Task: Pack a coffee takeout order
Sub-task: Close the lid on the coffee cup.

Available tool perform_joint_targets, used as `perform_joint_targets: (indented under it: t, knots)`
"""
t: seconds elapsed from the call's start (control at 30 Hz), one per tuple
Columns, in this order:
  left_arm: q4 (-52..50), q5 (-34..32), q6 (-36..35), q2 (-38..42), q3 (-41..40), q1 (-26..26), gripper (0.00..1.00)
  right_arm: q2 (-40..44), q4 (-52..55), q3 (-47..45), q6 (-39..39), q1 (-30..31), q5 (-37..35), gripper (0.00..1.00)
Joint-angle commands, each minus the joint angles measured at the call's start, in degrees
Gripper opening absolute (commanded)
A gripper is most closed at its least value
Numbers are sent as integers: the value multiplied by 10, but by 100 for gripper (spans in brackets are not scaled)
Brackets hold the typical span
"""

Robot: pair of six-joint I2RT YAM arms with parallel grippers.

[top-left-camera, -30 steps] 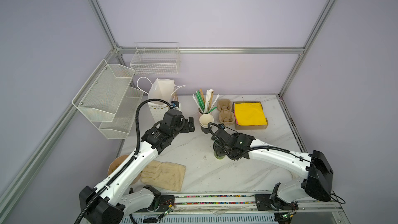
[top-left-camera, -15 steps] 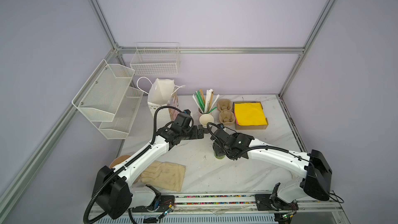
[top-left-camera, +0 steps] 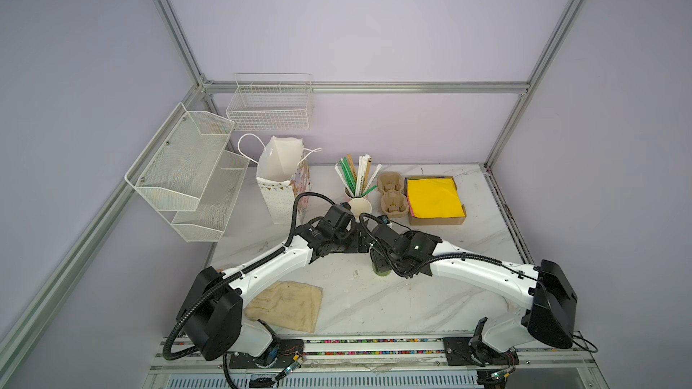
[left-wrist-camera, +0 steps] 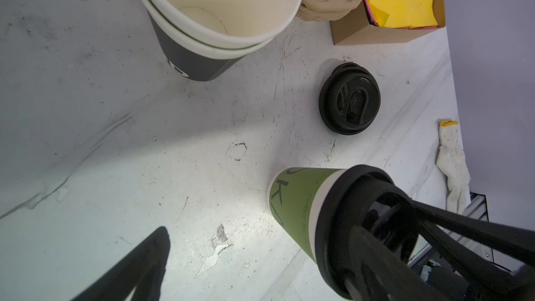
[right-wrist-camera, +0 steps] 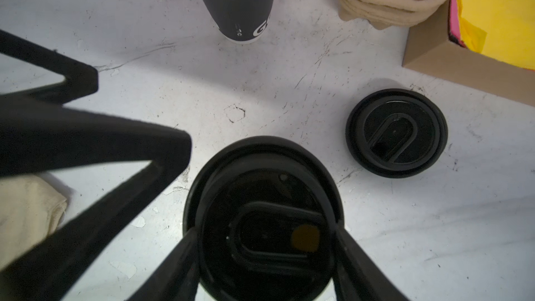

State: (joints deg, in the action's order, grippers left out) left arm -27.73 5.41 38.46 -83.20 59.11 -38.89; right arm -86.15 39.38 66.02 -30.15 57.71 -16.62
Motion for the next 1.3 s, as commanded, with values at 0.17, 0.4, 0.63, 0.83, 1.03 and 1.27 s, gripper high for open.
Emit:
perform_joint_targets:
  t: [0.17, 0.4, 0.63, 0.83, 1.03, 1.27]
  knots:
    - [25, 11, 13, -8, -30, -12, 93, -26, 56, -53, 0, 0, 50, 67]
    - [30, 18, 17, -16, -35, -16, 91, -31, 50, -54, 0, 0, 51, 67]
    - [32, 7, 20, -11, -61, -17, 84, -28, 55, -53, -3, 0, 49, 67]
    - [33, 11, 20, -17, -69, -16, 77, -31, 54, -53, -3, 0, 53, 67]
    - [32, 8, 20, -29, -82, -18, 63, -30, 53, -58, -4, 0, 56, 67]
    - [32, 3, 15, -37, -83, -18, 54, -29, 51, -61, -9, 0, 63, 67]
